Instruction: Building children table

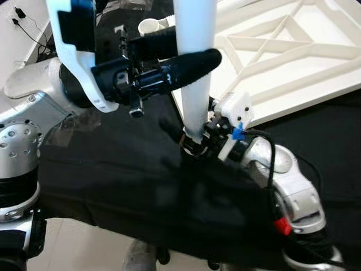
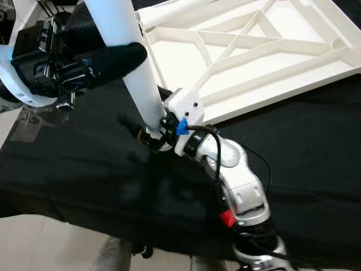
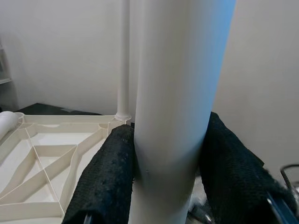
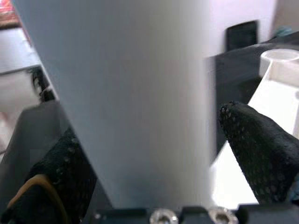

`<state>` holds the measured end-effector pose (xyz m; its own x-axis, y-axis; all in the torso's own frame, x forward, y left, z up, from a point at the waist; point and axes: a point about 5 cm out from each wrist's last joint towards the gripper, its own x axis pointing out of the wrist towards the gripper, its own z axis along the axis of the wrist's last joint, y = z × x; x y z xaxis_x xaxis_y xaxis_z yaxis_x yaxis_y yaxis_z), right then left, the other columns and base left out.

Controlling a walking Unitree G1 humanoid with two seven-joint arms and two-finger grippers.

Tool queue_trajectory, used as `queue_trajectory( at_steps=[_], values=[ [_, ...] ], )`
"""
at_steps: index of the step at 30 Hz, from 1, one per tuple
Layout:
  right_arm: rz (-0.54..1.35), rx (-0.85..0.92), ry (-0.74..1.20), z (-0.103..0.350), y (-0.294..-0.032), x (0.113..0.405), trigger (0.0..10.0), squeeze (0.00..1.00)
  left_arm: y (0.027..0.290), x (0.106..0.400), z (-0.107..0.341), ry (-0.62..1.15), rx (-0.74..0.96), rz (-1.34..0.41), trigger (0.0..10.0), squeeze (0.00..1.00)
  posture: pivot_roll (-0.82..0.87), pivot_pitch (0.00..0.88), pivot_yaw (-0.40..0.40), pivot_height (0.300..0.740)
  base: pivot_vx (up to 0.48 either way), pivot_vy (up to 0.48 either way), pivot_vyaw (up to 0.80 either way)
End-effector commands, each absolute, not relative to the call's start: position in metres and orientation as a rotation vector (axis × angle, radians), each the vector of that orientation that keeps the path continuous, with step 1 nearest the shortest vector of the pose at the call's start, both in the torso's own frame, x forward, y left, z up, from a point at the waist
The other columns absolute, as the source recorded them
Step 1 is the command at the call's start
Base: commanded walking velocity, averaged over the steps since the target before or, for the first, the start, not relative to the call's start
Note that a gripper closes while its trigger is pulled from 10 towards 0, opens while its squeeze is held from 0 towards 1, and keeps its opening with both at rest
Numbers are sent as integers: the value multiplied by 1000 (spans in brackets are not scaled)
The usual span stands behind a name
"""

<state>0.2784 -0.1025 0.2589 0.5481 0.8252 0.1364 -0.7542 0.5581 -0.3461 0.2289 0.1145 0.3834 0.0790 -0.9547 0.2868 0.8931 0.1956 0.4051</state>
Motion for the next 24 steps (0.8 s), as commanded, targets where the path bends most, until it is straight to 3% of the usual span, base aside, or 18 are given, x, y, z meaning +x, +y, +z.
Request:
queue_trajectory(
  at_steps=[1, 4, 11, 12, 13, 14, 16, 17, 24],
  values=[
    [1011, -238, -316, 260, -97, 274, 10000, 0, 106, 230, 370, -446, 139, -1426, 0, 0, 49, 356, 90, 740, 0, 0, 0],
    [1228, -197, -288, 266, -97, 267, 10000, 0, 100, 225, 372, -456, 144, -1441, 0, 0, 49, 350, 87, 740, 0, 0, 0],
    [1359, -149, -301, 278, -99, 268, 10000, 0, 98, 224, 374, -462, 145, -1444, 0, 0, 53, 356, 85, 740, 0, 0, 0],
    [1398, -129, -313, 284, -100, 270, 5608, 0, 98, 224, 375, -463, 145, -1442, 0, 0, 53, 356, 85, 740, 0, 0, 0],
    [1413, -130, -315, 285, -101, 270, 2314, 0, 99, 224, 375, -463, 144, -1440, 0, 0, 53, 356, 85, 740, 0, 0, 0],
    [1423, -126, -318, 287, -102, 271, 706, 0, 99, 224, 375, -463, 143, -1438, 0, 0, 57, 360, 83, 740, 0, 0, 0],
    [1428, -124, -320, 288, -102, 272, 706, 0, 99, 224, 375, -463, 143, -1437, 0, 0, 57, 360, 83, 740, 0, 0, 0],
    [1436, -130, -322, 289, -103, 272, 0, 0, 100, 224, 375, -462, 142, -1435, 0, 0, 57, 362, 83, 740, 0, 0, 0],
    [1460, -144, -313, 289, -104, 272, 0, 0, 102, 225, 374, -458, 141, -1430, 0, 0, 58, 368, 83, 740, 0, 0, 0]
  ],
)
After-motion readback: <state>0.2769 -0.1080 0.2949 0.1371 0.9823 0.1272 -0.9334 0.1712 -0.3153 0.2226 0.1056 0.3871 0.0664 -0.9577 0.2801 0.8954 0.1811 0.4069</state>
